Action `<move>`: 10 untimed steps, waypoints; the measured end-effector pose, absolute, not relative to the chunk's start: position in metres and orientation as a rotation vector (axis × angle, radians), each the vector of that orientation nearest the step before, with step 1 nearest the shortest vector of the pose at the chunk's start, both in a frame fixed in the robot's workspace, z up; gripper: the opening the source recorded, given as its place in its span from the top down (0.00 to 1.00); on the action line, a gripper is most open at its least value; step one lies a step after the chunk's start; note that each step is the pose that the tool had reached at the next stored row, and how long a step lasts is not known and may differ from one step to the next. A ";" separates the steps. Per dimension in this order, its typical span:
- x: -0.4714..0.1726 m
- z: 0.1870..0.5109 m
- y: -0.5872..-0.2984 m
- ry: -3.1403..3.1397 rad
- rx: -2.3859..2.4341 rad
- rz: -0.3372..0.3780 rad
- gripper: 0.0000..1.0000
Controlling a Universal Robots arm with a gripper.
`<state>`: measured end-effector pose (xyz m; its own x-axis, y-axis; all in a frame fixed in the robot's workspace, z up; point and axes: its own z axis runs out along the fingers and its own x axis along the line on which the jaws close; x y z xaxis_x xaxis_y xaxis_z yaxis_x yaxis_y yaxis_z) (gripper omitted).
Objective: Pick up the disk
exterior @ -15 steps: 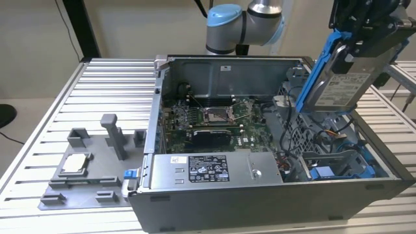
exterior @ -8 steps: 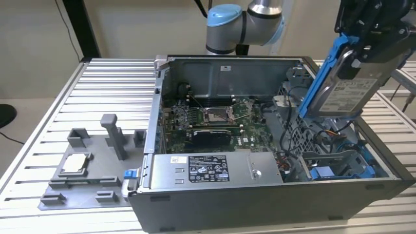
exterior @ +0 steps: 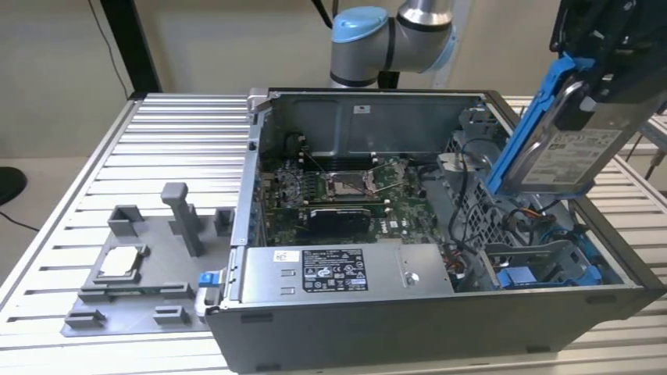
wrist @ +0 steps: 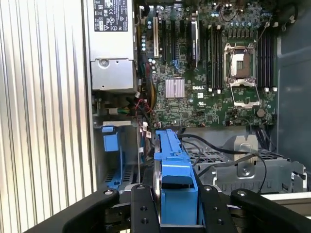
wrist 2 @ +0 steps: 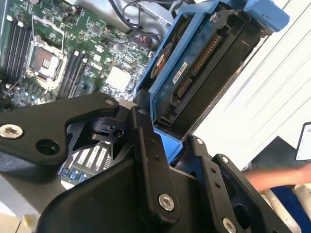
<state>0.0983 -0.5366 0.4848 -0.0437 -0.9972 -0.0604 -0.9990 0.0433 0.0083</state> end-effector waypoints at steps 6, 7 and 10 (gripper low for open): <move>0.099 0.486 -0.551 2.244 -2.144 0.074 1.00; 0.099 0.485 -0.555 2.244 -2.144 0.074 1.00; 0.099 0.484 -0.567 2.244 -2.143 0.074 1.00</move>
<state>0.0995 -0.5672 0.4840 -0.0458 -0.9971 -0.0604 -0.9989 0.0454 0.0085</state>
